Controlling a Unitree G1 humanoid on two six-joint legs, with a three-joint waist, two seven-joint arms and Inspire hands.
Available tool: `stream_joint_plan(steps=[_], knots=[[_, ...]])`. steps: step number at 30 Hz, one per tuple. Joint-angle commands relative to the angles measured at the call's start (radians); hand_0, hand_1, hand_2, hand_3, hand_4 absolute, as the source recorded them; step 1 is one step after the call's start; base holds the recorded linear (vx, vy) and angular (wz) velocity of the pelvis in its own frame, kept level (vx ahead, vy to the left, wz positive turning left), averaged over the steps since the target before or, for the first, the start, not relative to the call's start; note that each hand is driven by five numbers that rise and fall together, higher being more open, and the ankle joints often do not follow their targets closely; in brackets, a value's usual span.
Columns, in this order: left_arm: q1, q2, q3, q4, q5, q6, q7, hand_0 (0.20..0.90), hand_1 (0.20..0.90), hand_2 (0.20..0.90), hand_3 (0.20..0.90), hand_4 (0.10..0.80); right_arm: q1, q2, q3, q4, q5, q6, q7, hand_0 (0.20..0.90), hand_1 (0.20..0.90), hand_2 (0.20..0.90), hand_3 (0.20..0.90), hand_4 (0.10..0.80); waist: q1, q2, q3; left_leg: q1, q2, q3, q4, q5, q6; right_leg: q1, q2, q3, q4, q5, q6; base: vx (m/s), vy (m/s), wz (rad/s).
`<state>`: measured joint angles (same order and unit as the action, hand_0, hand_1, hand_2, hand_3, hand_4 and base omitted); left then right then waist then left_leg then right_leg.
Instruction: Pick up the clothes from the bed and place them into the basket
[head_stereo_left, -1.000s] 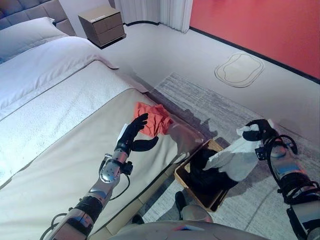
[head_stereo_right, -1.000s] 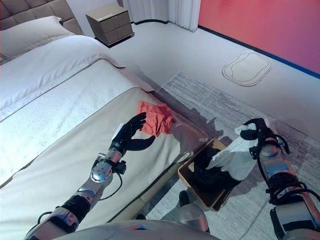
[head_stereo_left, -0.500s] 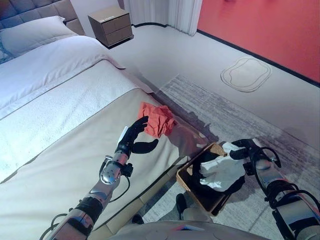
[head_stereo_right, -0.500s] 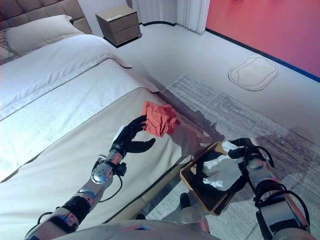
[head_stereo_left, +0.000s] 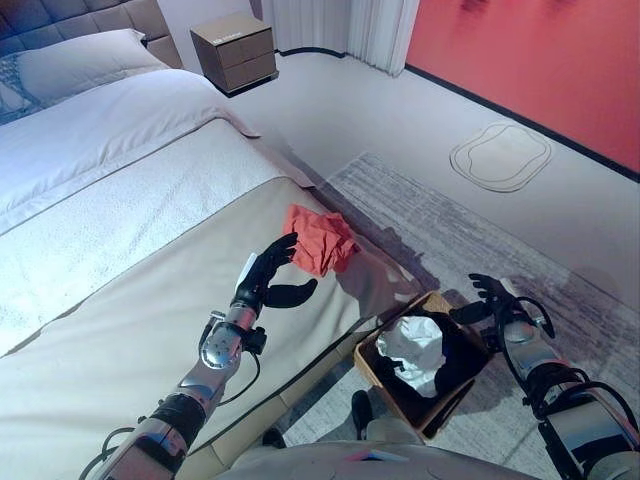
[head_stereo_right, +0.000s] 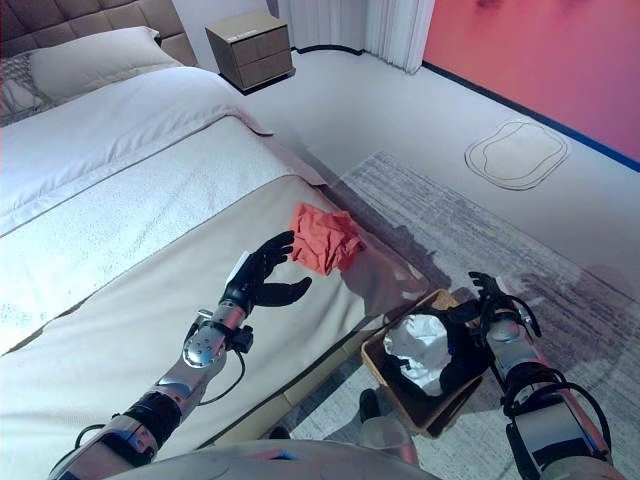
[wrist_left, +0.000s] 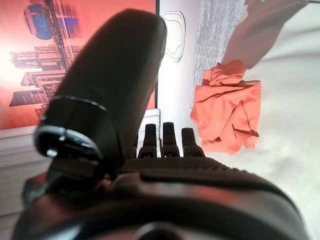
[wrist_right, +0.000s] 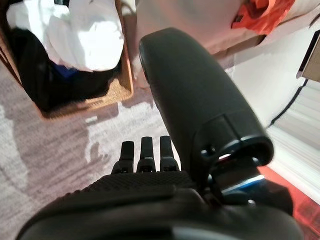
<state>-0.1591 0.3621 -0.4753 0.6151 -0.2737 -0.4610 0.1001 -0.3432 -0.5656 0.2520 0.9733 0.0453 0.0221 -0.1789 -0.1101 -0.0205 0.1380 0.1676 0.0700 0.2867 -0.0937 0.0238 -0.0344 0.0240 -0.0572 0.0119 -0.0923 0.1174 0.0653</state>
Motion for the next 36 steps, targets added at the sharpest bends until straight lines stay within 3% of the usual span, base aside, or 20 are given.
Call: stream_joint_plan(steps=[1,8,14,18,23,28,36], knots=[[-0.107,0.003,-0.002,-0.003,0.002,-0.106,0.025,0.900,0.900,0.900,0.900,0.800,-0.138,-0.082,0.018,-0.093,-0.037,-0.066,-0.148,0.900,0.900,0.900,0.900,0.800,0.024,-0.030,-0.031,-0.009,0.018,-0.050,0.008,-0.096,-0.002,0.016,-0.016,-0.068,0.024,-0.065,0.043,-0.009,-0.018,0.06],[-0.099,0.013,0.021,-0.038,-0.011,-0.102,0.057,0.900,0.900,0.900,0.900,0.800,-0.296,-0.151,0.064,-0.262,-0.133,0.026,-0.252,0.900,0.900,0.900,0.900,0.800,0.058,-0.028,-0.015,-0.030,0.010,-0.092,0.018,-0.090,-0.007,0.023,-0.025,-0.101,0.037,-0.082,0.031,0.004,-0.007,0.14],[-0.026,0.046,0.055,-0.088,0.008,-0.120,0.048,0.900,0.900,0.900,0.900,0.800,-0.412,-0.223,0.137,-0.237,-0.179,0.007,-0.184,0.900,0.900,0.900,0.900,0.800,0.119,-0.031,-0.024,-0.042,0.003,-0.145,0.041,-0.092,-0.013,0.049,-0.034,-0.156,0.053,-0.111,0.016,0.160,0.004,0.22],[-0.007,0.068,0.059,-0.115,0.018,-0.117,0.046,0.900,0.900,0.900,0.900,0.800,-0.494,-0.242,0.173,-0.216,-0.115,0.018,-0.117,0.900,0.900,0.900,0.900,0.800,0.151,-0.028,-0.004,-0.091,0.001,-0.174,0.096,-0.096,-0.019,0.025,-0.040,-0.183,0.099,-0.136,0.001,0.097,0.020,0.23],[-0.075,0.081,0.045,-0.141,-0.005,-0.157,0.063,0.900,0.900,0.900,0.900,0.800,-0.689,-0.257,0.229,-0.089,-0.053,0.002,-0.075,0.900,0.900,0.900,0.900,0.800,0.186,-0.002,0.107,-0.246,-0.017,-0.219,0.241,-0.113,-0.022,-0.090,-0.056,-0.221,0.218,-0.177,-0.028,-0.144,0.037,0.24],[-0.125,0.080,0.014,-0.204,-0.005,-0.179,0.123,0.900,0.900,0.900,0.900,0.800,-0.849,-0.263,0.322,0.057,0.001,-0.014,-0.035,0.900,0.900,0.900,0.900,0.800,0.215,0.036,0.230,-0.416,-0.044,-0.253,0.412,-0.142,-0.009,-0.252,-0.076,-0.244,0.397,-0.228,-0.066,-0.164,0.035,0.22],[-0.125,0.107,-0.018,-0.330,-0.022,-0.150,0.157,0.900,0.900,0.900,0.900,0.800,-0.909,-0.249,0.334,0.150,0.078,0.026,0.002,0.900,0.900,0.900,0.900,0.800,0.256,0.076,0.336,-0.617,-0.091,-0.292,0.635,-0.193,0.018,-0.433,-0.102,-0.260,0.671,-0.318,-0.111,-0.042,-0.038,0.25]])
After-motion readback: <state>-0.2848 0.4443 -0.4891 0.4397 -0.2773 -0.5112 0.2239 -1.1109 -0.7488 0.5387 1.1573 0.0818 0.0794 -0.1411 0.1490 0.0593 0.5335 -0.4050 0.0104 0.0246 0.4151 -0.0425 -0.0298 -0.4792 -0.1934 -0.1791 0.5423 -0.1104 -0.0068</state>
